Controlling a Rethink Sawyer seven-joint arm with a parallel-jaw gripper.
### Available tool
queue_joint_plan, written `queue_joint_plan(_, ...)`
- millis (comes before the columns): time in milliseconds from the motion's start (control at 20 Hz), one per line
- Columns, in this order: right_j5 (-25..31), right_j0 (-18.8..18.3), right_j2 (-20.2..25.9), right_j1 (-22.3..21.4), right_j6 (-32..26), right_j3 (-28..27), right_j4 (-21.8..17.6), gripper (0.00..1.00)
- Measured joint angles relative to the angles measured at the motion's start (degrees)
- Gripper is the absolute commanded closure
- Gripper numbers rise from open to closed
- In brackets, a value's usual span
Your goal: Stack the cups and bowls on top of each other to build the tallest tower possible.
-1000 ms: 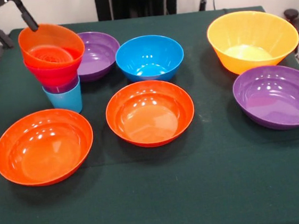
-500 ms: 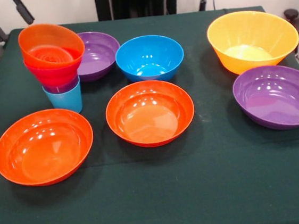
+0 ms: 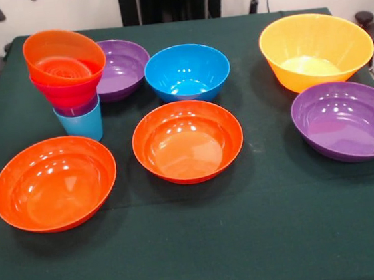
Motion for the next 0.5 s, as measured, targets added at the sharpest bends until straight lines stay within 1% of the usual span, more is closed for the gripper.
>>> queue_joint_plan(100, 0.0, -0.8, 1.2, -1.7, 0.0, 1.1, 1.4, 0.00)
queue_joint_plan(150, 0.0, -1.3, 2.0, -3.6, 0.0, 1.9, 2.7, 0.00)
queue_joint_plan(250, 0.0, -1.3, 2.2, -4.2, 0.0, 2.0, 3.1, 0.00)
queue_joint_plan(400, -0.2, -1.0, 2.6, -6.3, 0.0, 2.2, 4.1, 0.00)
queue_joint_plan(500, -1.4, -0.3, 2.6, -7.6, 0.0, 2.2, 4.6, 0.00)
